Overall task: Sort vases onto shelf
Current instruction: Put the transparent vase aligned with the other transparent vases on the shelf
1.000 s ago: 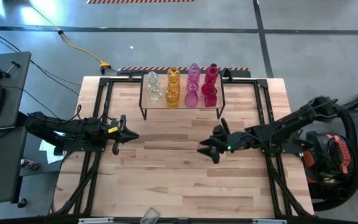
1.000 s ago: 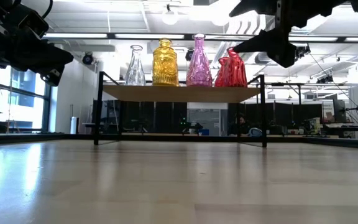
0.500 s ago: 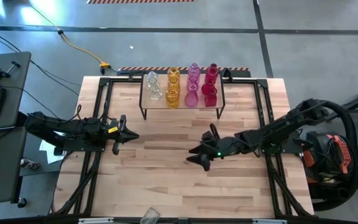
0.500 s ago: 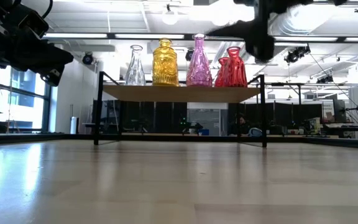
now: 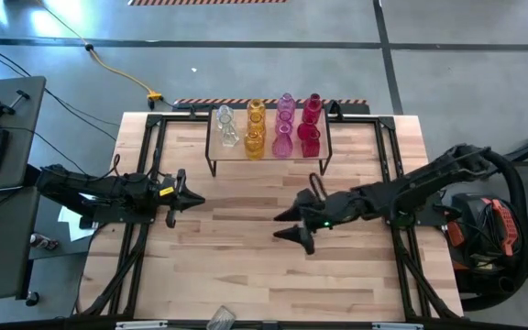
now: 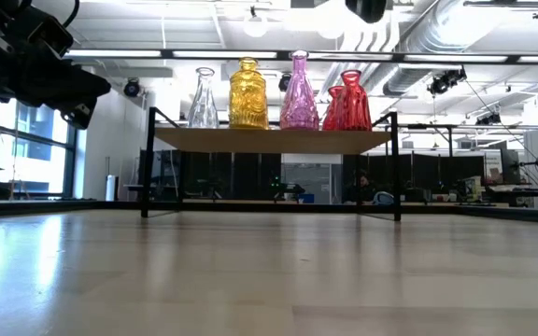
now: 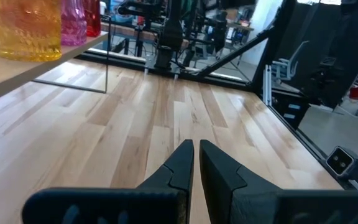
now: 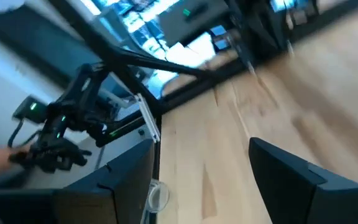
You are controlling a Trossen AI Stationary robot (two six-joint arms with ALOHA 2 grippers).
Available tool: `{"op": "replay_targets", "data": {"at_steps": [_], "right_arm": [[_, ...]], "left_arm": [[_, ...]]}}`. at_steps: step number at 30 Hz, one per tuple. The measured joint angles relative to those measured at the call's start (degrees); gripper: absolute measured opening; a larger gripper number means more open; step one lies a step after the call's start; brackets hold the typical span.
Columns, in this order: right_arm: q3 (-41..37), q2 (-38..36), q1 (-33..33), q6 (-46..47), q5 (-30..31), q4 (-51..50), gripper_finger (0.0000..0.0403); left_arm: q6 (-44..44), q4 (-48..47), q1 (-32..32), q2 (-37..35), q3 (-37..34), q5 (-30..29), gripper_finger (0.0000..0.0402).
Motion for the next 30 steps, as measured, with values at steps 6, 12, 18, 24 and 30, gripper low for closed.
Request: {"op": "replay_targets", "data": {"at_steps": [6, 12, 18, 24, 30], "right_arm": [[-3.9, -13.8, -0.1, -13.2, 3.0, -2.4, 0.0245], [-13.8, -35.6, -0.1, -18.8, 9.8, -5.6, 0.0245], [-26.9, -51.5, -0.1, -20.5, 9.7, -0.2, 0.0245], [-38.7, -61.4, -0.1, -20.3, 9.7, 6.4, 0.0245], [-45.1, -66.9, -0.1, -20.0, 9.1, 8.2, 0.0245]], "left_arm": [[-4.3, 2.6, 0.0, 0.0, 0.0, -1.8, 0.0019], [-9.0, 5.2, 0.0, 0.0, 0.0, -1.7, 0.0019], [-11.1, 5.9, -0.1, 0.0, 0.0, -1.6, 0.0019], [-15.9, 5.9, -0.1, 0.0, 0.0, -1.6, 0.0019], [-15.6, 5.7, -0.1, 0.0, 0.0, -1.6, 0.0019]]}}
